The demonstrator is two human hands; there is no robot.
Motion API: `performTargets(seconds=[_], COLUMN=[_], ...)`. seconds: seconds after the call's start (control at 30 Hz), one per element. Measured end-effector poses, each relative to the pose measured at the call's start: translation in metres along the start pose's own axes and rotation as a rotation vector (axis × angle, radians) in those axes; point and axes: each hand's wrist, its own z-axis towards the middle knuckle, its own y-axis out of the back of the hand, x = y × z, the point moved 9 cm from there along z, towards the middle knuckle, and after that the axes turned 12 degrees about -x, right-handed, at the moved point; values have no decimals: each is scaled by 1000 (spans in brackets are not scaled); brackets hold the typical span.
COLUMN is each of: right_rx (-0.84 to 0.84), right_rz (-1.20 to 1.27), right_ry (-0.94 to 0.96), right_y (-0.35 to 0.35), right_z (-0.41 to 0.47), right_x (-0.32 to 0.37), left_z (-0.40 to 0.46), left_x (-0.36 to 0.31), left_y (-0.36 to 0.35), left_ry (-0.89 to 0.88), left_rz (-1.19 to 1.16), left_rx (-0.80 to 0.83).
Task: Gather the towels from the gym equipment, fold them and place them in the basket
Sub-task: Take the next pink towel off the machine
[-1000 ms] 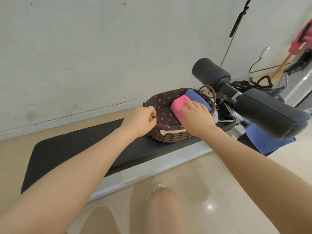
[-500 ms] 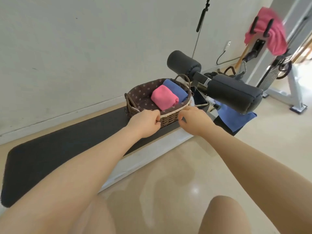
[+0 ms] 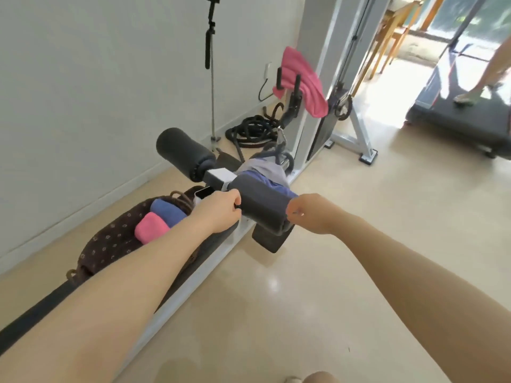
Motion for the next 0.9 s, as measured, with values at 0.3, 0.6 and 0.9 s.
performTargets(seconds=[0.3,0.6,0.9], right_rx=[-14,23,199], right_rz=[5,131,-71], right_ry=[-68,-77,110], right_y=[219,207,214], right_z=[-20,60,227], right_x=[-114,-169,-211], left_z=[75,154,309], left_x=[-221,-217,-184], left_y=[118,90,83], left_ry=[-67,106,268], left_rz=[-3,-147,-276], left_rx=[14,3,-84])
